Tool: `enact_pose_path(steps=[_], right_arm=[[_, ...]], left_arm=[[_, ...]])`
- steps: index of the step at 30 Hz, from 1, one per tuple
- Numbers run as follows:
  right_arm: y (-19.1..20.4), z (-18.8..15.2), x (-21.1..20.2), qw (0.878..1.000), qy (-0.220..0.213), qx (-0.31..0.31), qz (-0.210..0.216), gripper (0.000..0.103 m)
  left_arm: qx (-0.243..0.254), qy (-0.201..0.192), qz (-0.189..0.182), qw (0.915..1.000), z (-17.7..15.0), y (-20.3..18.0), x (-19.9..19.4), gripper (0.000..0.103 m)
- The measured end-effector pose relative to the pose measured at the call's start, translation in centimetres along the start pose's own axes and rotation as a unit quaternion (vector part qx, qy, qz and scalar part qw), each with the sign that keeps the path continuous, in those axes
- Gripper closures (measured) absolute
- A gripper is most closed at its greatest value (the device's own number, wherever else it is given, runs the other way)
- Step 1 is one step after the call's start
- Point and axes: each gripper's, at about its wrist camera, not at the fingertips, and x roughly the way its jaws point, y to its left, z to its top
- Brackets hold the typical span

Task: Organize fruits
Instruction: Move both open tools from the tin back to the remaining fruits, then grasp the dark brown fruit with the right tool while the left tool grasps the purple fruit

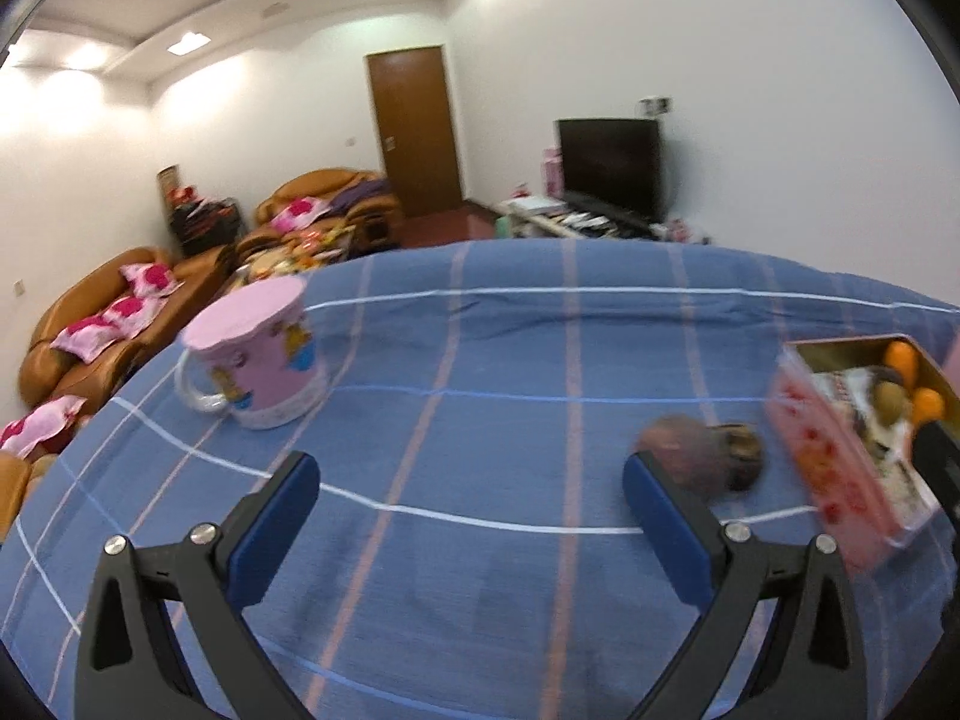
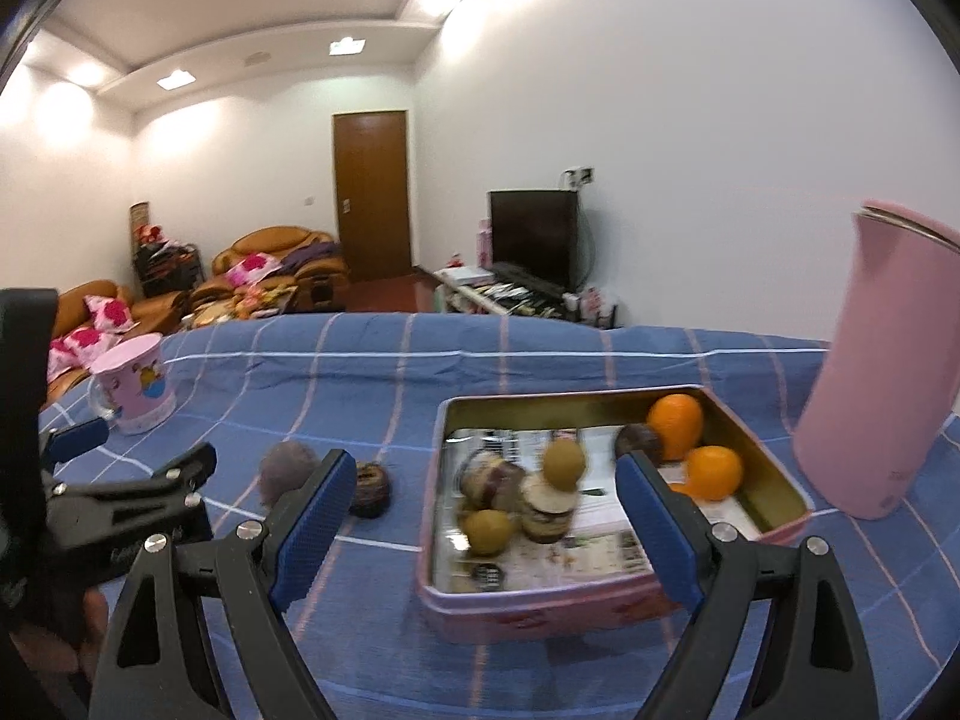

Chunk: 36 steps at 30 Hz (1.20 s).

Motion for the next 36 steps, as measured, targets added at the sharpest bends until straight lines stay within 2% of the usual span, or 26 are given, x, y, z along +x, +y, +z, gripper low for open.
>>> enact_pose_path(steps=[2,6,10,15,21,23,24,27,29,31,33,35,36], right_arm=[[1.1,0.1,0.7,1.000,0.011,-0.013,0.014,0.024],[3.6,0.1,3.1,0.996,0.063,-0.053,0.033,0.053],[5.1,0.0,5.3,0.990,0.104,-0.074,0.054,0.065],[6.4,0.0,7.5,0.983,0.140,-0.089,0.075,0.067],[6.9,0.8,8.4,0.986,0.127,-0.077,0.074,0.067],[6.9,1.0,8.3,0.985,0.124,-0.053,0.110,0.067],[7.0,1.0,8.3,0.981,0.127,-0.039,0.142,0.067],[7.7,0.6,8.3,0.962,0.142,-0.008,0.234,0.067],[7.3,0.5,7.9,0.959,0.134,0.008,0.251,0.067],[6.4,0.6,7.4,0.966,0.120,0.012,0.230,0.067],[5.3,0.7,7.1,0.976,0.108,0.009,0.189,0.067],[4.7,0.5,7.6,0.981,0.122,0.004,0.151,0.067],[4.4,0.6,8.0,0.980,0.130,0.007,0.148,0.067]], left_arm=[[-0.004,0.007,0.013,0.9999,0.1,0.7,0.7,0.000],[-0.015,0.020,0.021,0.9995,0.1,1.7,1.4,0.000],[-0.013,0.023,0.036,0.9990,0.2,2.0,1.6,0.000],[-0.016,0.025,0.043,0.9986,0.4,2.5,1.7,0.000],[-0.033,0.027,0.066,0.9969,0.8,4.0,2.1,0.000],[-0.044,0.030,0.064,0.9965,0.8,4.6,2.2,0.000],[-0.049,0.031,0.064,0.9962,0.8,4.9,2.3,0.000],[-0.058,0.034,0.067,0.9955,0.6,5.4,2.4,0.000],[-0.062,0.037,0.068,0.9951,0.6,5.6,2.5,0.000],[-0.061,0.036,0.067,0.9952,0.5,5.6,2.5,0.000],[-0.059,0.034,0.065,0.9956,0.6,5.5,2.4,0.000],[-0.055,0.035,0.064,0.9958,0.6,5.3,2.4,0.000],[-0.054,0.035,0.064,0.9959,0.6,5.2,2.5,0.000]])
